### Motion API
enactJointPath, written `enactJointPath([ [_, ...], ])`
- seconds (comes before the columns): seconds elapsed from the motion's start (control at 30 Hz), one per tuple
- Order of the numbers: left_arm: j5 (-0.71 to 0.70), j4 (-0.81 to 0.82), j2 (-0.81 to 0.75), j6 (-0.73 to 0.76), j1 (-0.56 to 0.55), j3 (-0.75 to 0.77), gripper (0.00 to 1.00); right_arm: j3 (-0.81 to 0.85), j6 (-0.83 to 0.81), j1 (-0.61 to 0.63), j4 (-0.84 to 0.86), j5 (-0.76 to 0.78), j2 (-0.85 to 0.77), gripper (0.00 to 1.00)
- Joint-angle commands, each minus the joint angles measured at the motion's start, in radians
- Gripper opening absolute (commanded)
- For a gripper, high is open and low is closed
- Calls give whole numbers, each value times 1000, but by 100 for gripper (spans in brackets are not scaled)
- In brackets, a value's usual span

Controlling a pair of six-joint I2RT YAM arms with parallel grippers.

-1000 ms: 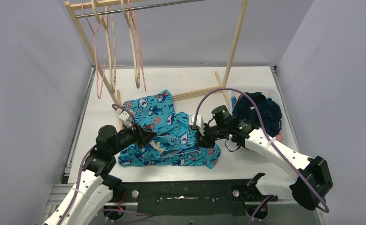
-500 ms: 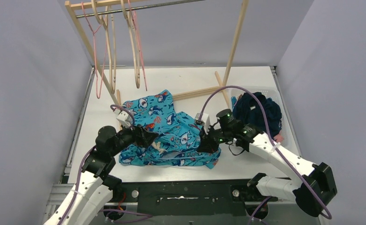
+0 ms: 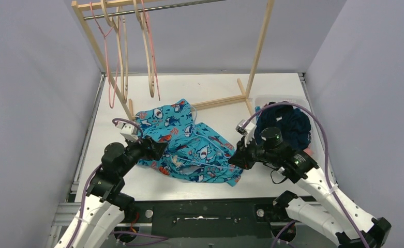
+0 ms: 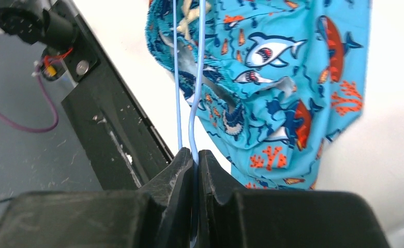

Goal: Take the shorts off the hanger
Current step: Remove the shorts from the hanger, then place the hanger on the clothes rod.

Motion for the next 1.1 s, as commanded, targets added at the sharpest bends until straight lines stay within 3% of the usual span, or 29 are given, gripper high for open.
enactJointPath([
  [0.0, -64, -1, -3, 10, -6, 44, 73, 24, 83, -11, 28, 202, -101, 0],
  [0.27, -118, -47, 29, -4, -9, 52, 73, 104, 67, -14, 6, 255, -182, 0],
  [0.37, -122, -53, 43, -5, -10, 53, 73, 154, 66, -13, -42, 203, -178, 0],
  [0.53, -120, -78, 64, -7, -14, 63, 73, 271, 33, -13, -233, 9, -141, 0],
  [0.73, -142, -75, 65, -14, -15, 60, 70, 341, -21, -12, -430, -22, -127, 0],
  [0.8, -146, -80, 70, -9, -15, 62, 68, 363, -16, -12, -443, 40, -147, 0],
  [0.9, -155, -89, 74, -9, -15, 65, 68, 379, 21, -12, -431, 276, -197, 0],
  [0.97, -156, -86, 74, -11, -15, 63, 68, 376, 49, -12, -388, 458, -227, 0],
  [1.07, -159, -88, 76, -12, -16, 63, 68, 351, 55, -12, -285, 594, -244, 0],
])
